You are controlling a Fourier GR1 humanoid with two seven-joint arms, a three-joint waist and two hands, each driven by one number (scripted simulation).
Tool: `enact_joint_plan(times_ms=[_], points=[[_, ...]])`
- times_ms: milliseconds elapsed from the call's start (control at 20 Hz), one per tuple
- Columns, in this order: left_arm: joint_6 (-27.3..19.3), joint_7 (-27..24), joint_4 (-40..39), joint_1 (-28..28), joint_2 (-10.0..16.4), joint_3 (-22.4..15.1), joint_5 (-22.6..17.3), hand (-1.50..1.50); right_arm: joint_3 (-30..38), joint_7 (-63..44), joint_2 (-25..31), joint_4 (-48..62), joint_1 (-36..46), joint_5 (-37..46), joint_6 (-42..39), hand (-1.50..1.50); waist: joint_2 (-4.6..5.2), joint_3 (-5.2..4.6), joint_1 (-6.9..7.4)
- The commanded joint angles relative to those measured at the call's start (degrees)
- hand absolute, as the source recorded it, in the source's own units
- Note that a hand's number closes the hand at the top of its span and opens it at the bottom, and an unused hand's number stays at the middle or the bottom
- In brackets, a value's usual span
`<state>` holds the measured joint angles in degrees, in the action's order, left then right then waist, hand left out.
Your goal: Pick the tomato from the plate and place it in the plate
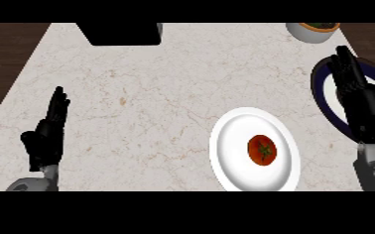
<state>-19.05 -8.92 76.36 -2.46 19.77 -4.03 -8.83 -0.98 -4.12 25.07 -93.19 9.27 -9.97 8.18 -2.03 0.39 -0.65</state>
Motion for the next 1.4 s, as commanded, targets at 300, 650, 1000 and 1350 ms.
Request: enact_joint_plan(times_ms=[300, 650, 1000, 1350], points=[[7.69, 1.37, 1.27, -1.36, 1.73, -2.57, -0.79, 0.0, -10.43, -0.54, 4.29, -1.8, 1.79, 23.2, 7.13, 1.5, 1.53, -2.82, -0.81], [13.65, -0.08, 2.89, 2.26, 2.1, -3.04, -3.37, 0.0, -21.35, 24.01, -24.73, 1.26, -12.24, 26.01, 36.87, -1.5, 1.92, -0.3, 1.02], [13.24, -0.66, 0.42, 0.61, -0.08, -2.4, -1.18, 0.0, -29.31, 25.44, -25.01, 0.71, -21.48, 33.72, 50.52, -1.5, 1.96, -0.41, 0.49], [14.0, 0.24, 0.62, -0.11, -0.11, -1.78, -1.49, 0.0, -27.27, 5.56, -18.81, -9.12, -34.77, 50.7, 43.27, -1.5, 2.05, -0.58, 0.29]])
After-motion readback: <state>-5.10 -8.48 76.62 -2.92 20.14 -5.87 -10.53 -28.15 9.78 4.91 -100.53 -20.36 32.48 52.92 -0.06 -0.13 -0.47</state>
